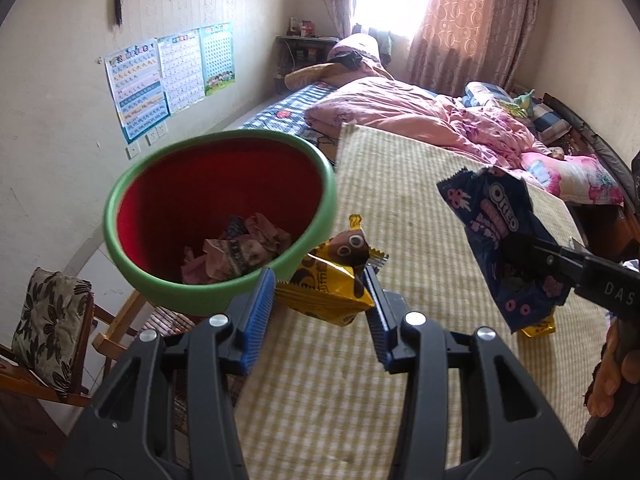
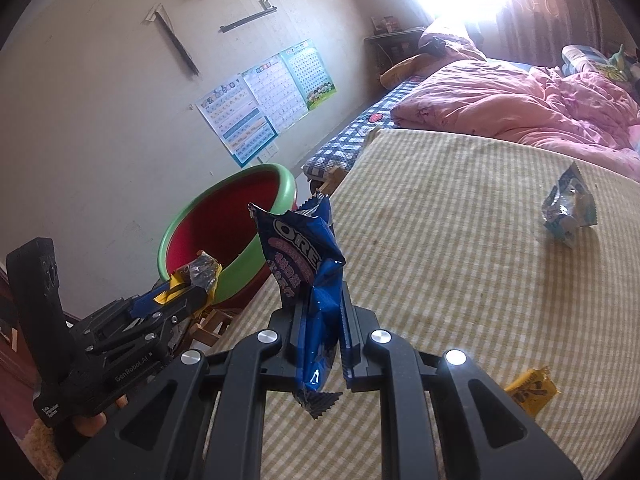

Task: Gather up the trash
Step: 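Lift both held wrappers and carry them over the red bucket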

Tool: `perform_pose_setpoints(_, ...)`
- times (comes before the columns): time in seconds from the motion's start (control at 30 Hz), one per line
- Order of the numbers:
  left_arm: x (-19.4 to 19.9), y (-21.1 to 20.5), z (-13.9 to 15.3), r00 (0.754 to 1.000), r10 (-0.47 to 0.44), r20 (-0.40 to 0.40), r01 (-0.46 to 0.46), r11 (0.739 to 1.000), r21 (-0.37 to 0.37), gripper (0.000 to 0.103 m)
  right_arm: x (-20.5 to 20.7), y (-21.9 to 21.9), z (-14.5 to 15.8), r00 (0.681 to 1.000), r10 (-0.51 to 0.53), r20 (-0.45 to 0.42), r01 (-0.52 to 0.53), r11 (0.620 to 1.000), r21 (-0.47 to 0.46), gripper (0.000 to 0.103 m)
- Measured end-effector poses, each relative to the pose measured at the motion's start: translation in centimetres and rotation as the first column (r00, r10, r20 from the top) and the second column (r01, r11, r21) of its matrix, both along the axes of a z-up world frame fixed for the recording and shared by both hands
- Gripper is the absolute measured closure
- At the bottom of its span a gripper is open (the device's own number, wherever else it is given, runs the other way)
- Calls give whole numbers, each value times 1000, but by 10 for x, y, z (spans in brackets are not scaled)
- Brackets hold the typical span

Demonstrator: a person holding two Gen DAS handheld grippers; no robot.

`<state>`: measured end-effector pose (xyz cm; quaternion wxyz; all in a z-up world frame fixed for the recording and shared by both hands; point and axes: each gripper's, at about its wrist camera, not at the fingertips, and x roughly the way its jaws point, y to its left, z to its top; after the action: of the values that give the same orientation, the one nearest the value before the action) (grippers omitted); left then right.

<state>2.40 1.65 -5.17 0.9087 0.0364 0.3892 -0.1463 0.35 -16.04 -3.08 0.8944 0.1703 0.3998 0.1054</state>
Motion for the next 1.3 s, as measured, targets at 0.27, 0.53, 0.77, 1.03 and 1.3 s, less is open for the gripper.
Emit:
perform_pose_setpoints(0.27, 10, 24, 6, 999, 40, 17, -40, 999, -1, 61, 10, 20, 1, 1000, 19, -2, -19, 1000, -5, 89)
perform_pose_setpoints(0.53, 17, 42, 9, 998, 52, 20, -52, 999, -3, 61, 18, 40, 2, 999, 33, 1, -33, 999, -7, 88)
perform_pose_setpoints(0.77, 23, 50, 7, 998, 52, 18, -52, 999, -5, 60, 25, 51, 1, 1000, 26, -1, -26, 1000, -10, 88)
perform_pose_setpoints(1.03, 31, 56, 5, 999, 43, 12, -43, 999, -5, 60, 32, 58, -3, 1000, 19, -6, -19, 1000, -10, 88)
perform_pose_setpoints(1.3, 41, 63, 2, 999, 40, 4, -40, 999, -5, 60, 41, 66, -6, 1000, 14, -11, -14, 1000, -8, 88)
